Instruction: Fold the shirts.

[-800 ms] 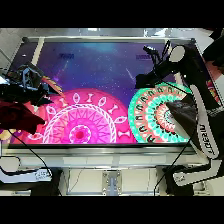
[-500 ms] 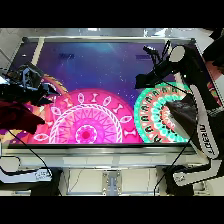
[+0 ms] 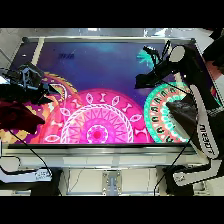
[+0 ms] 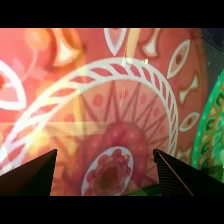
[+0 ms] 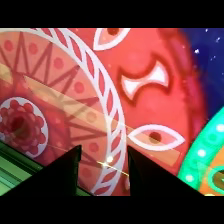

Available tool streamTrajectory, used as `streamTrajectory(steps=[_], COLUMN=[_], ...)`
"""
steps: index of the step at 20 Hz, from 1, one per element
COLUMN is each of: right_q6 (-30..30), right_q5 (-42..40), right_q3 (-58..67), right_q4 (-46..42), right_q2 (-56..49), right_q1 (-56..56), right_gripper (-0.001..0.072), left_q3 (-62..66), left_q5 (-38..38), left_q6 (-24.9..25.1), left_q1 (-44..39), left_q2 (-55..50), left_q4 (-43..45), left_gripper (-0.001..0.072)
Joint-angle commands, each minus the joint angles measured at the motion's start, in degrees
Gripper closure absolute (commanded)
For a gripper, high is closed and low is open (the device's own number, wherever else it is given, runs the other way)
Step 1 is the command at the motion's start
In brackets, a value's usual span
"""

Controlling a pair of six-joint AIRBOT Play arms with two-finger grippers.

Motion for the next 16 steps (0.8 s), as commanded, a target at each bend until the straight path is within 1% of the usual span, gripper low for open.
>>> streamTrajectory(steps=[1,5,11,14,16], right_q6=[0.0,0.0,0.1,0.1,0.1], right_q5=[0.0,-1.1,-8.9,-9.6,-9.0], right_q3=[0.1,0.1,0.1,0.1,0.1], right_q4=[0.0,0.0,0.5,0.4,0.5], right_q2=[0.0,0.0,0.0,0.0,0.0], right_q1=[0.0,0.0,0.0,0.0,0.0], right_gripper=[0.0373,0.0373,0.0373,0.0372,0.0373], left_q3=[0.0,0.0,0.0,0.1,0.8], left_q5=[4.3,5.3,10.3,11.6,11.6], left_q6=[0.0,0.0,0.0,0.0,0.0], left_q1=[-0.1,0.1,1.4,4.2,7.6], left_q2=[-1.2,-3.3,-4.5,-4.5,-4.5], left_q4=[0.0,-0.4,3.3,3.4,3.4], left_gripper=[-0.0002,-0.0003,-0.0004,-0.0002,-0.0001])
